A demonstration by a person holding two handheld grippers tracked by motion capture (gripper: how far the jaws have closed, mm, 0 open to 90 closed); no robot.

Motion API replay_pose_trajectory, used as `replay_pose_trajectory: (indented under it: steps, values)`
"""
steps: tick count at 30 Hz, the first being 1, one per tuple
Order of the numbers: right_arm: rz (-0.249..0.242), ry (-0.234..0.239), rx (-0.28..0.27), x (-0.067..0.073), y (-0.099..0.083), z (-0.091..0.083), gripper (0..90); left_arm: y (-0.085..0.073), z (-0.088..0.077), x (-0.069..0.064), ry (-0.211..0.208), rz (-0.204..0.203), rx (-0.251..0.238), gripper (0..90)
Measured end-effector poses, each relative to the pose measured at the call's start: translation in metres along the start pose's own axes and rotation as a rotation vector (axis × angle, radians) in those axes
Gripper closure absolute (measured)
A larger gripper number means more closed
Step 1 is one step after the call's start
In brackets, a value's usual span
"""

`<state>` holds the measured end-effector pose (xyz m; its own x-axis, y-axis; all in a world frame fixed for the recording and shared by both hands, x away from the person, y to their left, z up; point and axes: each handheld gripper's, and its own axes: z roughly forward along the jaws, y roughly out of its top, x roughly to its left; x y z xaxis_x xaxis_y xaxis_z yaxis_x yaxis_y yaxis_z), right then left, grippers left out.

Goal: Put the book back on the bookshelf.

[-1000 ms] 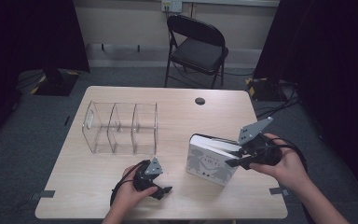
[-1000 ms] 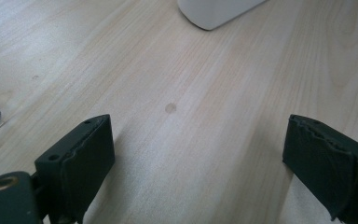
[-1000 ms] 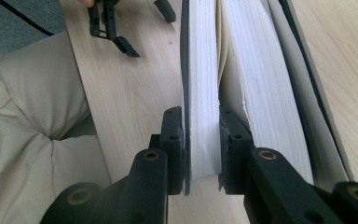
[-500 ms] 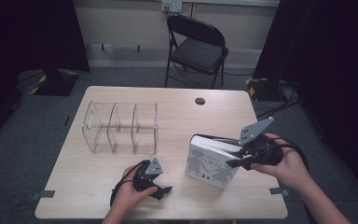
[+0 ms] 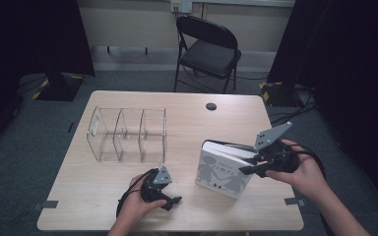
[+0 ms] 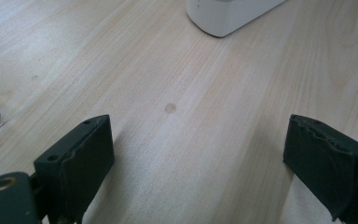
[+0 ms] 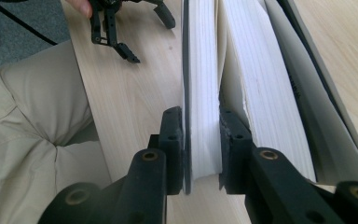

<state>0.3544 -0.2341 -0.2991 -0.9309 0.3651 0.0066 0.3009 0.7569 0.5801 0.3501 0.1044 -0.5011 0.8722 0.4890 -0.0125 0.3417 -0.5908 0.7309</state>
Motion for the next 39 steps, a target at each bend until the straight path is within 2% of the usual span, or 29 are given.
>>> replay_pose_trajectory:
  steps: [3, 11, 15, 20, 24, 27, 30, 31, 33, 36, 37, 39]
  values:
    - [0.009, -0.005, 0.008, 0.0, 0.0, -0.001, 73.2, 0.0, 0.0, 0.0, 0.0, 0.001, 0.001, 8.1]
    - [0.025, -0.008, -0.037, -0.003, -0.006, -0.002, 68.9, 0.0, 0.001, 0.0, -0.004, 0.002, 0.001, 6.9]
    - [0.027, -0.017, -0.039, -0.003, -0.008, -0.002, 67.9, 0.0, 0.0, 0.0, -0.002, 0.003, 0.005, 7.0]
    - [0.036, -0.005, -0.047, -0.004, -0.012, 0.0, 65.1, 0.0, 0.0, 0.0, -0.004, 0.001, 0.005, 7.0]
    - [0.039, -0.008, -0.064, -0.003, -0.016, 0.003, 62.7, 0.001, 0.0, -0.001, -0.016, 0.011, -0.002, 11.0]
    - [0.042, -0.004, -0.07, -0.003, -0.018, 0.005, 61.8, 0.006, -0.001, 0.0, -0.018, 0.009, 0.027, 16.3]
    - [0.044, -0.004, -0.07, -0.004, -0.019, 0.007, 60.4, 0.01, -0.002, 0.002, -0.035, 0.015, 0.059, 18.6]
    - [0.044, -0.004, -0.07, -0.004, -0.019, 0.007, 60.4, 0.011, -0.001, 0.002, -0.045, 0.004, 0.062, 18.6]
    - [0.042, -0.012, -0.071, -0.004, -0.019, 0.007, 59.3, 0.014, -0.002, 0.004, -0.054, 0.03, 0.097, 18.7]
    - [0.053, -0.019, -0.085, -0.004, -0.021, 0.007, 57.9, 0.019, -0.003, 0.004, -0.082, 0.015, 0.104, 18.8]
    - [0.053, -0.023, -0.09, -0.004, -0.022, 0.007, 57.5, 0.021, -0.004, 0.005, -0.09, 0.026, 0.116, 19.0]
    - [0.056, -0.023, -0.092, -0.004, -0.023, 0.007, 57.0, 0.025, -0.004, 0.004, -0.112, 0.005, 0.126, 20.3]
